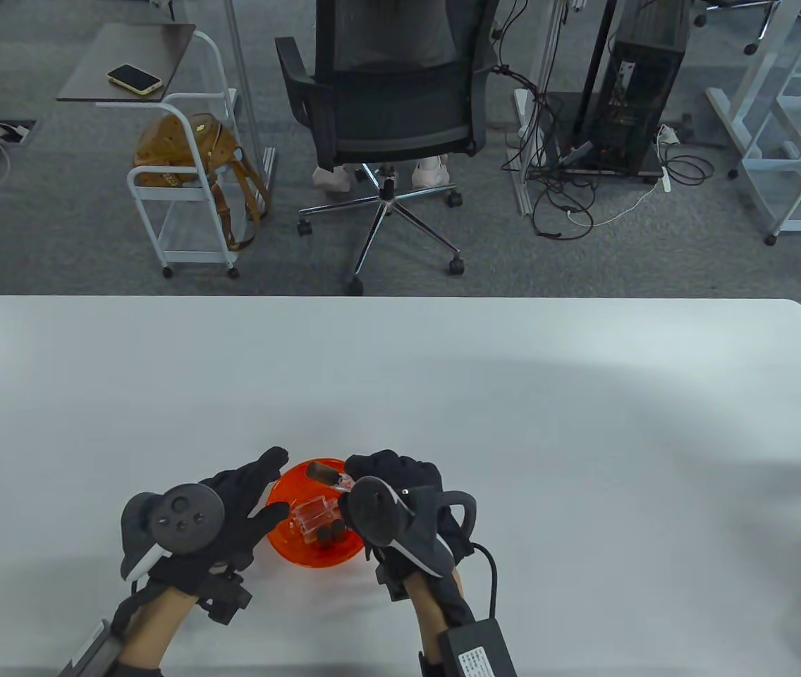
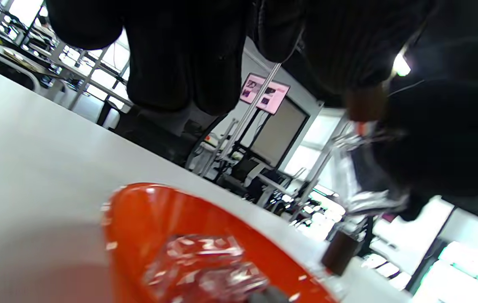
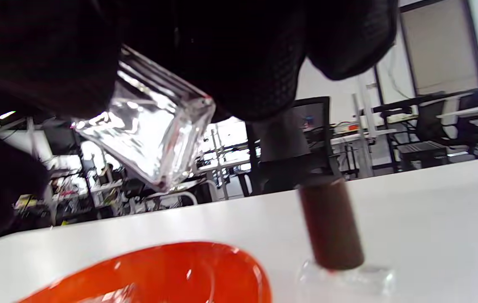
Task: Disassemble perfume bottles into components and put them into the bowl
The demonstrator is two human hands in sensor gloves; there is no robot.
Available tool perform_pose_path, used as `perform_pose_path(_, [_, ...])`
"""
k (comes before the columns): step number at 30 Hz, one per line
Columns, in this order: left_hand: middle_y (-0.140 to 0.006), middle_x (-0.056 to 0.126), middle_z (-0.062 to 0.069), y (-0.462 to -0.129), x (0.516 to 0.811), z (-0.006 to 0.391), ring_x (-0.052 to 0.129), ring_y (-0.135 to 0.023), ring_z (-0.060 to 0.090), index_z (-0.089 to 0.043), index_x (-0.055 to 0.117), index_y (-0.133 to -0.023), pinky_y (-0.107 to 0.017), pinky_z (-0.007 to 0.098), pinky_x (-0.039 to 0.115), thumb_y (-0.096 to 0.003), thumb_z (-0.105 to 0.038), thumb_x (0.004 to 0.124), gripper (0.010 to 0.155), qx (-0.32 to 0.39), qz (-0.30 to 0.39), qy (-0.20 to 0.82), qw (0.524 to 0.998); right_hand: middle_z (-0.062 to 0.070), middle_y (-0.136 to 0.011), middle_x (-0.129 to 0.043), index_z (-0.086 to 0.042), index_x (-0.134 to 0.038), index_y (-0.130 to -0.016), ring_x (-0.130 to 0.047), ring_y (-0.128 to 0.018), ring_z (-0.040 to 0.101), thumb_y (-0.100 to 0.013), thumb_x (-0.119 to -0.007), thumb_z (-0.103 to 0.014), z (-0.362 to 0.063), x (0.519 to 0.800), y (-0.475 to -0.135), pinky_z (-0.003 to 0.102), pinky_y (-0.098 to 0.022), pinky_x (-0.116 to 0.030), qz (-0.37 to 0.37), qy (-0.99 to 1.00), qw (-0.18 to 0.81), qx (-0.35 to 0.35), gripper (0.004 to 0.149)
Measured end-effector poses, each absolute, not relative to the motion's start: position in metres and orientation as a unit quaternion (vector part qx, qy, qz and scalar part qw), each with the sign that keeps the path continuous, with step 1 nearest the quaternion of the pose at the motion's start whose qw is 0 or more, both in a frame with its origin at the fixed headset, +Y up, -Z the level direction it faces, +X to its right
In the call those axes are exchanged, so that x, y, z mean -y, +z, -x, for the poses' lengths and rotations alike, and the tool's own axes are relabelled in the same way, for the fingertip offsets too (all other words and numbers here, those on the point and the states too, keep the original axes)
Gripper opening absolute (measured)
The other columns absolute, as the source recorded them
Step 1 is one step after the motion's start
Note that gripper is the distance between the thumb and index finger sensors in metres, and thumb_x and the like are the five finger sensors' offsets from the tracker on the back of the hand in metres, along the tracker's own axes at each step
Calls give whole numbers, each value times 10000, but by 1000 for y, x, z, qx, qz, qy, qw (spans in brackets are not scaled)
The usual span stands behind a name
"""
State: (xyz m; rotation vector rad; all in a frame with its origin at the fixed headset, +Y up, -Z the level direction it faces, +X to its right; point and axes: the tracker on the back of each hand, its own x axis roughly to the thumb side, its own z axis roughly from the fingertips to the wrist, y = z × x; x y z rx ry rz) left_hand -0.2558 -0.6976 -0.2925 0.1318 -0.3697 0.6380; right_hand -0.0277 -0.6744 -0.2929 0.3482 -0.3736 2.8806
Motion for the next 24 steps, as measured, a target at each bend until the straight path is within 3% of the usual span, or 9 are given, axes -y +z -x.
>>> perform_pose_path(4, [-917, 988, 117, -293, 698, 252, 1009, -757, 365, -299, 735, -1042, -636, 628, 681, -400, -483, 863, 681, 196, -52, 326, 923, -80, -783, -935, -399, -800, -771, -1013, -550, 79, -303, -891, -550, 43, 678, -289, 495, -588, -797, -144, 979, 86, 119, 500])
perform_pose_path(8, [-775, 1083, 59, -294, 696, 251, 1085, -641, 294, -249, 888, -905, -598, 603, 751, -390, -440, 892, 550, 192, -81, 318, 925, -88, -784, -934, -400, -802, -767, -1012, -557, 76, -299, -892, -550, 45, 680, -289, 496, -595, -794, -147, 980, 58, 123, 500])
perform_pose_path(12, [-822, 1027, 103, -294, 692, 258, 1028, -688, 342, -208, 869, -938, -614, 626, 703, -416, -401, 867, 557, 159, -86, 334, 925, -96, -800, -926, -401, -799, -770, -1005, -593, 85, -300, -893, -549, 23, 672, -293, 504, -604, -785, -109, 982, 50, 143, 501])
perform_pose_path(17, [-897, 933, 148, -291, 710, 227, 940, -772, 379, -199, 839, -994, -656, 637, 640, -456, -327, 817, 553, 210, 4, 178, 961, -58, -841, -949, -378, -794, -780, -1067, -653, 121, -311, -887, -539, -15, 663, -299, 490, -578, -822, -42, 978, 141, 146, 505])
perform_pose_path(21, [-946, 886, 157, -286, 720, 200, 899, -813, 388, -209, 830, -1009, -669, 631, 622, -460, -303, 795, 558, 241, 43, 84, 966, -49, -711, -1023, -300, -816, -779, -1126, -502, 84, -297, -889, -542, -27, 664, -303, 458, -516, -868, -24, 970, 198, 136, 544])
perform_pose_path(24, [-930, 915, 133, -284, 723, 190, 924, -796, 371, -193, 850, -992, -658, 618, 644, -443, -326, 839, 565, 255, 41, 58, 964, -40, -714, -1010, -287, -813, -783, -1102, -484, 83, -296, -891, -536, -29, 666, -304, 464, -517, -858, -22, 969, 210, 131, 552])
